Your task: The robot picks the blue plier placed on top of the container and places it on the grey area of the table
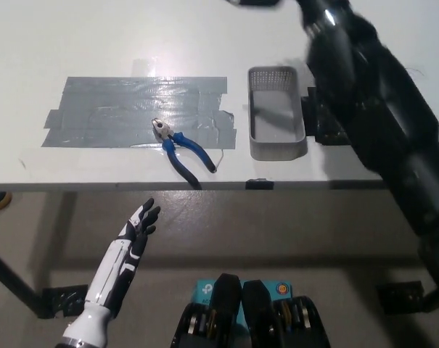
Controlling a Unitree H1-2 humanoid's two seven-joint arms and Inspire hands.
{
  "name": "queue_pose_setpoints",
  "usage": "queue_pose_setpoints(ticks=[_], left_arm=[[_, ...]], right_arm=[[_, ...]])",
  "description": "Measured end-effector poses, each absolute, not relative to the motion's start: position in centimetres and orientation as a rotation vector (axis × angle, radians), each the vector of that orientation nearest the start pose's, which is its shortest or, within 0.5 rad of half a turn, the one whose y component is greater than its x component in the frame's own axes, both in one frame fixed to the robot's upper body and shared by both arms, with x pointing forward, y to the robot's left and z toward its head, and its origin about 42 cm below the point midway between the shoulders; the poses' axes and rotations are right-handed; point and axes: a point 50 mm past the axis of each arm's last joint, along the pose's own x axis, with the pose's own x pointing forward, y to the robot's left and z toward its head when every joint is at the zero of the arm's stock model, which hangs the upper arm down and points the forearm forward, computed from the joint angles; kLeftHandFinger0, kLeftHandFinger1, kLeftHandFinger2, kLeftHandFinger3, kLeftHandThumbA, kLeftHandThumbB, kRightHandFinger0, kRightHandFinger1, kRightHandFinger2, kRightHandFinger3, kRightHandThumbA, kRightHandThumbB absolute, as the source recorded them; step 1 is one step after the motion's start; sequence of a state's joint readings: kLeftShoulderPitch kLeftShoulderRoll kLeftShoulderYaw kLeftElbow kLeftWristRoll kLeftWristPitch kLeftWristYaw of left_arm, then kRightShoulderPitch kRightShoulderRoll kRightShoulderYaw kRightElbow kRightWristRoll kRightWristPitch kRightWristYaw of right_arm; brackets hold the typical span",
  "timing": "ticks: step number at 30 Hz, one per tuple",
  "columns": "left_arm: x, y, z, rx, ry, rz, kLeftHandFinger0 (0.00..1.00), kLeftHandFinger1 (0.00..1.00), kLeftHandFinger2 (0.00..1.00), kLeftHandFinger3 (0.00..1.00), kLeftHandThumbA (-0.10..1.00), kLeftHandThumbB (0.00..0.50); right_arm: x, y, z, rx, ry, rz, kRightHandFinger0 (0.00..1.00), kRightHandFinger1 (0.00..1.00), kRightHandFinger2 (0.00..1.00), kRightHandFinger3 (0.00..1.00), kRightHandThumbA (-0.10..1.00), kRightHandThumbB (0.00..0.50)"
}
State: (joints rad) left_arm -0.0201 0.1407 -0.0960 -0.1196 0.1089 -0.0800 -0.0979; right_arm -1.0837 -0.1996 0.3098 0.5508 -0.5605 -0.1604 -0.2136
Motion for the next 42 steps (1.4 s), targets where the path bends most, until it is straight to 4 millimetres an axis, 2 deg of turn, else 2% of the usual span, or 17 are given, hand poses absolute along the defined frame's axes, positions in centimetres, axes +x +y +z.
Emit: queue_pose_setpoints(ticks=[4,7,8,13,15,16,19,20,21,22,23,24,25,27,28,34,42], left_arm=[[29.4,21.7,14.0,0.253,-0.212,-0.210,1.00,1.00,1.00,1.00,1.00,0.000],[30.0,21.6,14.2,0.254,-0.214,-0.212,1.00,1.00,1.00,1.00,1.00,0.000],[30.1,21.6,14.2,0.255,-0.216,-0.213,1.00,1.00,1.00,1.00,1.00,0.000],[30.9,21.4,14.7,0.257,-0.227,-0.216,1.00,1.00,1.00,1.00,1.00,0.000],[31.1,21.4,14.7,0.257,-0.228,-0.216,1.00,1.00,1.00,1.00,1.00,0.000],[31.3,21.4,14.7,0.258,-0.228,-0.217,1.00,1.00,1.00,1.00,1.00,0.000],[31.7,21.3,14.8,0.258,-0.228,-0.218,1.00,1.00,1.00,1.00,1.00,0.000],[31.8,21.3,14.9,0.258,-0.231,-0.217,1.00,1.00,1.00,1.00,1.00,0.000],[31.9,21.3,15.0,0.259,-0.233,-0.216,1.00,1.00,1.00,1.00,1.00,0.000],[32.1,21.4,15.2,0.258,-0.239,-0.213,1.00,1.00,1.00,1.00,1.00,0.001],[32.3,21.4,15.4,0.257,-0.245,-0.208,1.00,1.00,1.00,1.00,1.00,0.002],[32.5,21.5,15.6,0.256,-0.252,-0.202,1.00,1.00,1.00,1.00,1.00,0.005],[32.7,21.6,15.8,0.255,-0.258,-0.197,1.00,1.00,1.00,1.00,1.00,0.005],[32.9,21.7,16.1,0.252,-0.268,-0.188,1.00,1.00,1.00,1.00,1.00,0.007],[32.9,21.8,16.2,0.250,-0.270,-0.185,1.00,1.00,1.00,1.00,1.00,0.004],[32.3,22.0,16.6,0.233,-0.288,-0.162,1.00,1.00,1.00,1.00,1.00,0.000],[31.7,22.6,17.0,0.228,-0.301,-0.139,1.00,1.00,1.00,1.00,1.00,0.000]], right_arm=[[50.3,-16.6,34.8,-0.855,-0.753,0.040,1.00,1.00,1.00,1.00,1.00,0.331],[48.2,-20.4,31.3,-0.836,-0.683,0.001,1.00,1.00,1.00,1.00,1.00,0.314],[47.2,-21.7,30.0,-0.828,-0.657,-0.012,1.00,1.00,1.00,1.00,1.00,0.327],[43.0,-26.8,27.2,-0.798,-0.600,-0.082,1.00,1.00,1.00,1.00,1.00,0.311],[41.8,-27.6,26.8,-0.786,-0.598,-0.097,1.00,1.00,1.00,1.00,1.00,0.296],[40.6,-28.0,26.7,-0.768,-0.606,-0.107,1.00,1.00,1.00,1.00,1.00,0.309],[38.2,-28.1,26.4,-0.729,-0.629,-0.111,1.00,1.00,1.00,1.00,1.00,0.263],[37.3,-27.8,26.4,-0.707,-0.644,-0.107,1.00,1.00,1.00,1.00,1.00,0.241],[36.3,-27.4,26.3,-0.679,-0.658,-0.101,1.00,1.00,1.00,1.00,1.00,0.191],[35.2,-26.8,26.1,-0.633,-0.671,-0.094,1.00,1.00,1.00,1.00,1.00,0.164],[34.3,-26.2,25.9,-0.587,-0.682,-0.088,1.00,1.00,1.00,1.00,1.00,0.165],[33.4,-25.5,25.3,-0.532,-0.682,-0.081,1.00,1.00,1.00,1.00,1.00,0.175],[32.9,-24.8,24.6,-0.479,-0.669,-0.079,1.00,1.00,1.00,1.00,1.00,0.165],[32.6,-23.5,22.7,-0.378,-0.618,-0.075,1.00,1.00,1.00,1.00,1.00,0.163],[32.6,-23.0,21.6,-0.331,-0.586,-0.075,1.00,1.00,1.00,1.00,1.00,0.120],[32.7,-21.4,16.3,-0.165,-0.425,-0.058,1.00,1.00,1.00,1.00,1.00,0.161],[32.3,-21.3,15.3,-0.087,-0.392,-0.013,1.00,1.00,1.00,1.00,1.00,0.217]])
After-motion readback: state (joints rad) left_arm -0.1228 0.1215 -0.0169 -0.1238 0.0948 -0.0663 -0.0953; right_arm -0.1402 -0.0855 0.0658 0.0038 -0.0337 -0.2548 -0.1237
